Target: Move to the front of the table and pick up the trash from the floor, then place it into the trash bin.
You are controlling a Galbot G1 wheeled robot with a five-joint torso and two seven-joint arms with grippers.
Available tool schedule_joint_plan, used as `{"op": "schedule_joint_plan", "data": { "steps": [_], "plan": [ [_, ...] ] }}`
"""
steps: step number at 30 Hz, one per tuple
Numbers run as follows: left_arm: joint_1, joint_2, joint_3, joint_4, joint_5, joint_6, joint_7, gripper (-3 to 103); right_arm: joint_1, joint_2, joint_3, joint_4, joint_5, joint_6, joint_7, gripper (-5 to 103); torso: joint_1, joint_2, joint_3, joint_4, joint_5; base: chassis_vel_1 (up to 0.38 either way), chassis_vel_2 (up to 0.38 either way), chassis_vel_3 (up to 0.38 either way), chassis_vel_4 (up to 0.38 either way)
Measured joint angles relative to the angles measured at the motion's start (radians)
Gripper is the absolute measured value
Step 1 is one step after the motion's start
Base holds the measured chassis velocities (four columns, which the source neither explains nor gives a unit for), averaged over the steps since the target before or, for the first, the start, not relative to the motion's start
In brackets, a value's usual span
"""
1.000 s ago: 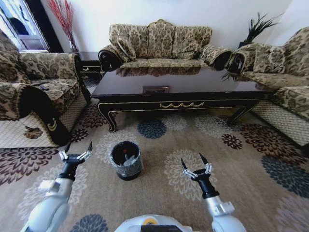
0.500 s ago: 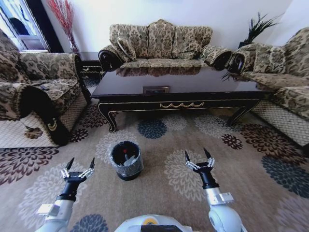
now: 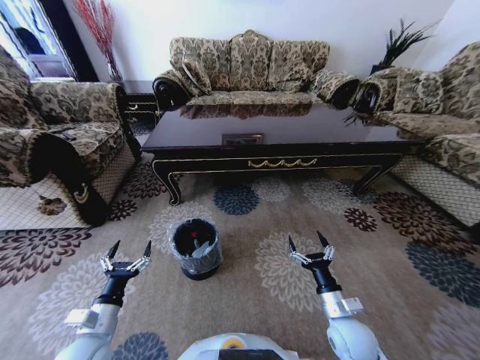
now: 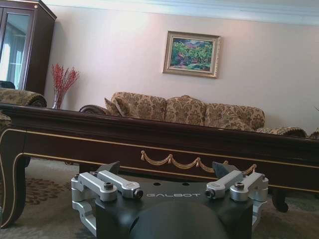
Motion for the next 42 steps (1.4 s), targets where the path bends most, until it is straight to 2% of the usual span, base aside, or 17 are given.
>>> {"op": "schedule_joint_plan", "data": {
  "steps": [18,42],
  "plan": [
    [-0.001,0.001,0.0,0.0,-0.002,0.002,-0.001,100,-0.001,0.0,-0.001,0.0,-0.001,0.0,0.0,100,0.0,0.0,0.0,0.0,0.0,0.021,-0.02,-0.022,0.022],
    [-0.001,0.001,0.0,0.001,-0.002,0.002,-0.002,100,-0.001,0.0,-0.001,0.001,-0.001,0.0,0.0,100,0.0,0.0,0.0,0.0,-0.0001,0.165,-0.159,-0.156,0.153]
  ]
}}
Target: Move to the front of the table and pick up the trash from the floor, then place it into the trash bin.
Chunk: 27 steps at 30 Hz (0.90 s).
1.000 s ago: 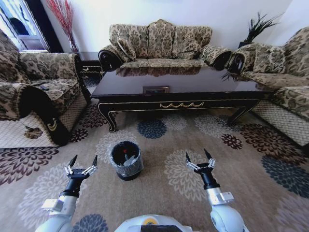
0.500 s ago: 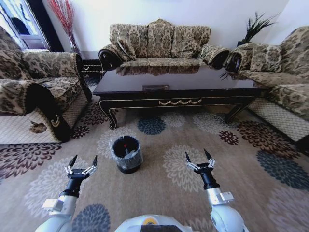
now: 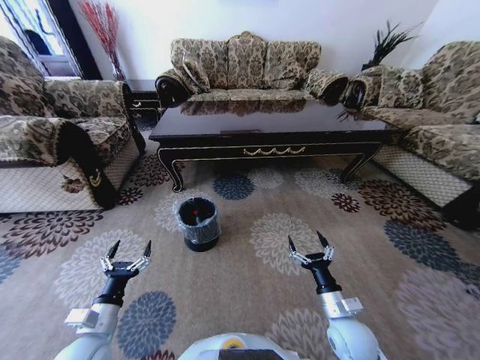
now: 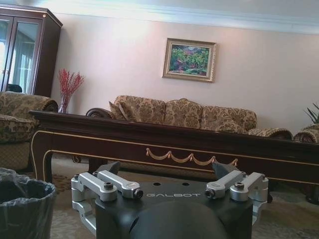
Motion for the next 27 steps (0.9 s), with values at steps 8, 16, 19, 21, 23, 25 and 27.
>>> {"op": "schedule_joint_plan", "data": {
  "steps": [8,16,19,21,23,25,27],
  "plan": [
    [0.0,0.0,0.0,0.0,0.0,0.0,0.0,100,0.0,0.0,0.0,0.0,0.0,0.0,0.0,100,0.0,0.0,0.0,-0.0002,0.0001,0.194,-0.204,-0.205,0.193],
    [0.0,0.0,0.0,0.0,0.0,0.0,0.0,100,0.0,0.0,0.0,0.0,0.0,0.0,0.0,100,0.0,0.0,0.0,0.0,-0.0001,0.182,-0.2,-0.178,0.182],
    [0.0,0.0,0.0,0.0,0.0,0.0,0.0,100,0.0,0.0,0.0,0.0,0.0,0.0,0.0,100,0.0,0.0,0.0,-0.0001,0.0003,0.193,-0.178,-0.185,0.169],
    [0.0,0.0,0.0,0.0,0.0,0.0,0.0,100,0.0,0.0,0.0,0.0,0.0,0.0,0.0,100,0.0,0.0,0.0,-0.0001,0.0002,0.196,-0.173,-0.195,0.178],
    [0.0,0.0,0.0,0.0,0.0,0.0,0.0,100,0.0,0.0,0.0,0.0,0.0,0.0,0.0,100,0.0,0.0,0.0,0.0,-0.0001,0.195,-0.196,-0.198,0.174],
    [0.0,0.0,0.0,0.0,0.0,0.0,0.0,100,0.0,0.0,0.0,0.0,0.0,0.0,0.0,100,0.0,0.0,0.0,0.0,0.0001,0.188,-0.213,-0.214,0.197],
    [0.0,0.0,0.0,0.0,0.0,0.0,0.0,100,0.0,0.0,0.0,0.0,0.0,0.0,0.0,100,0.0,0.0,0.0,-0.0001,0.0,0.193,-0.209,-0.206,0.201]
  ]
}}
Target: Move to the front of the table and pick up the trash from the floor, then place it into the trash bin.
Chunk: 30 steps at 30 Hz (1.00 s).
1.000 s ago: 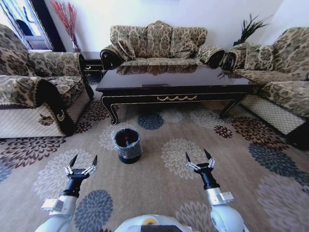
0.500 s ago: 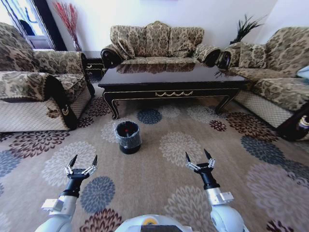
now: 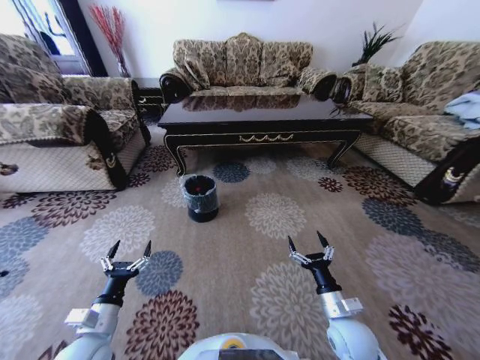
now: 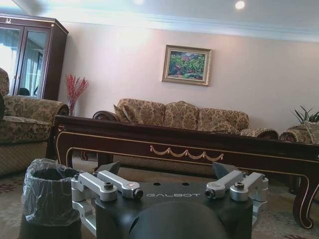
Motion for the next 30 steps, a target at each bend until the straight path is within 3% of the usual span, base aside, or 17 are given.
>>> {"op": "schedule_joint_plan", "data": {
  "steps": [30],
  "plan": [
    [0.0,0.0,0.0,0.0,0.0,0.0,0.0,100,0.0,0.0,0.0,0.0,0.0,0.0,0.0,100,0.0,0.0,0.0,0.0,0.0,0.268,-0.267,-0.263,0.266]
  ]
}}
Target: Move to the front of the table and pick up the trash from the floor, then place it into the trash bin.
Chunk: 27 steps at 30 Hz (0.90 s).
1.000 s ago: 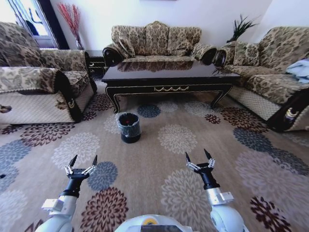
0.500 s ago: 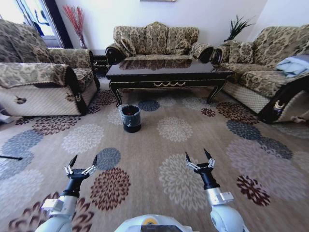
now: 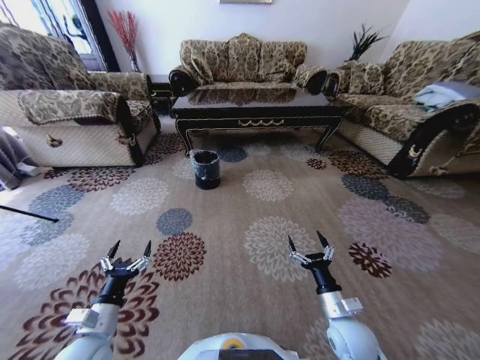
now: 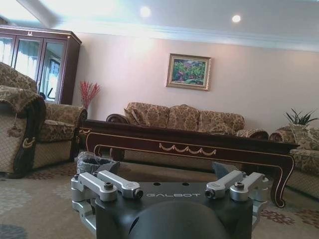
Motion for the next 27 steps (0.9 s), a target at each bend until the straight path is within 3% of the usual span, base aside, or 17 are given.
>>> {"op": "schedule_joint_plan", "data": {
  "steps": [11,27],
  "plan": [
    [0.0,0.0,0.0,0.0,0.0,0.0,0.0,100,-0.001,0.0,0.0,0.0,0.0,0.0,0.0,100,0.0,0.0,0.0,0.0,0.0001,0.238,-0.244,-0.236,0.242],
    [0.0,0.0,0.0,0.0,0.0,0.0,0.0,100,0.0,0.0,0.0,0.0,0.0,0.0,0.0,100,0.0,0.0,0.0,-0.0001,-0.0001,0.01,-0.005,-0.01,0.005]
  ]
}}
